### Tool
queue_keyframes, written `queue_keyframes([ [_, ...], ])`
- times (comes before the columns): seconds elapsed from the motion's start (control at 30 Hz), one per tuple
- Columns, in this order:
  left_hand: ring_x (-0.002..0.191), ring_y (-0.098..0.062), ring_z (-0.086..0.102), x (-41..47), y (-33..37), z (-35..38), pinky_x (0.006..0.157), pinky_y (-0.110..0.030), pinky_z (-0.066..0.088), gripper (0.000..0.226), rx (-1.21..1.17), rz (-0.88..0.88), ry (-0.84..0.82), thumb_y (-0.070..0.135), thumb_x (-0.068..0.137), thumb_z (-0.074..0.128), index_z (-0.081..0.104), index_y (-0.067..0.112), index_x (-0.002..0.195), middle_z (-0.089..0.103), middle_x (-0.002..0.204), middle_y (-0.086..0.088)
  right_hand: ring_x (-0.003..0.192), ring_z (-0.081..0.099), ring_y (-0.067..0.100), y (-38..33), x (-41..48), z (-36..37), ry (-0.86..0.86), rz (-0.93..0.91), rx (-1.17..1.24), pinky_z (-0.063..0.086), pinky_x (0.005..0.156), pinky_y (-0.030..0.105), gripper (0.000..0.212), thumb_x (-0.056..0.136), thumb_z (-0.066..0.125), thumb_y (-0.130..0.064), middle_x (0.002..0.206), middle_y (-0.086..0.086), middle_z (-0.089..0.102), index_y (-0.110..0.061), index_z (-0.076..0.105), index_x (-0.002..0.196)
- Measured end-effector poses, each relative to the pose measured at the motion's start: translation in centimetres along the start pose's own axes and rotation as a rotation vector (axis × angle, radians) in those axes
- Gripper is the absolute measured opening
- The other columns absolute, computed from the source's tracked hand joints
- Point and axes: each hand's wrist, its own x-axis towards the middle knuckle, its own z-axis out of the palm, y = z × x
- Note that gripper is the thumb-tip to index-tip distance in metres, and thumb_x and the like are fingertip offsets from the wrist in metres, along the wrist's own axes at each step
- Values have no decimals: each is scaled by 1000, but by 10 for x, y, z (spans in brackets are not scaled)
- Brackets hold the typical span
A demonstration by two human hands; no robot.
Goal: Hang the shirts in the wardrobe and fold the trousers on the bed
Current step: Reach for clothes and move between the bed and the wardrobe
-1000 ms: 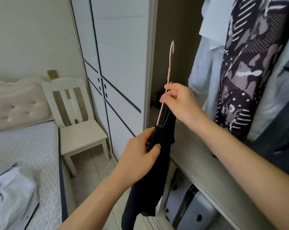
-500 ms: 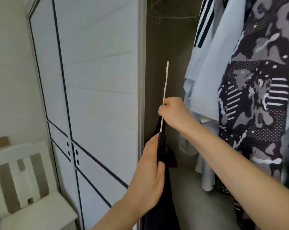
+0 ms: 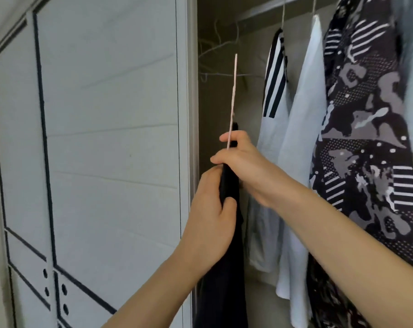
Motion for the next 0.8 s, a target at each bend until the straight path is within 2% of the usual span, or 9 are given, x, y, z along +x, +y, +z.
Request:
queue_keyframes([
  [0.13,103,-4,60,36,16,-5,85,-26,53,49,-68,41,17,5,88,53,49,32,128,60,114,14,100,53,17,-34,28,-10,125,-105,-18,49,86,37,48,86,56,-22,112,0,47,-36,34,127],
  [0.27,96,-4,64,75,24,-6,76,-22,52,48,-116,43,59,6,86,58,52,31,127,65,108,13,90,49,13,-64,60,-19,213,-134,-87,44,68,30,51,94,47,-24,122,2,42,-33,26,139],
  [0.4,79,-3,64,109,27,-2,59,-17,49,41,-102,44,92,6,86,55,54,33,116,65,89,17,89,47,16,-93,97,-35,269,-121,-53,42,71,35,50,97,44,-22,125,5,41,-28,25,143],
  [0.57,82,-6,65,147,27,7,63,-21,54,44,-110,14,174,3,86,53,51,31,120,66,97,10,115,46,30,-123,146,-44,326,-68,-87,45,91,42,56,98,44,-24,142,10,35,-22,18,147],
  [0.7,86,-19,66,178,26,8,71,-35,58,26,-167,-132,278,2,91,53,53,28,95,65,96,-3,110,41,30,-138,180,-48,331,-60,-93,38,81,40,64,98,46,-24,147,11,28,-19,10,151],
  [0.73,86,-22,66,184,24,9,70,-36,58,25,-177,-168,298,1,92,52,53,26,93,65,95,-6,111,40,31,-139,188,-51,328,-57,-82,39,84,41,65,98,45,-24,149,12,25,-20,8,151],
  [0.8,84,-24,65,194,17,14,62,-32,54,21,-186,-214,324,0,94,49,58,18,102,65,95,-8,129,33,35,-137,205,-53,355,-39,-89,38,101,44,69,98,44,-23,154,13,17,-20,3,153],
])
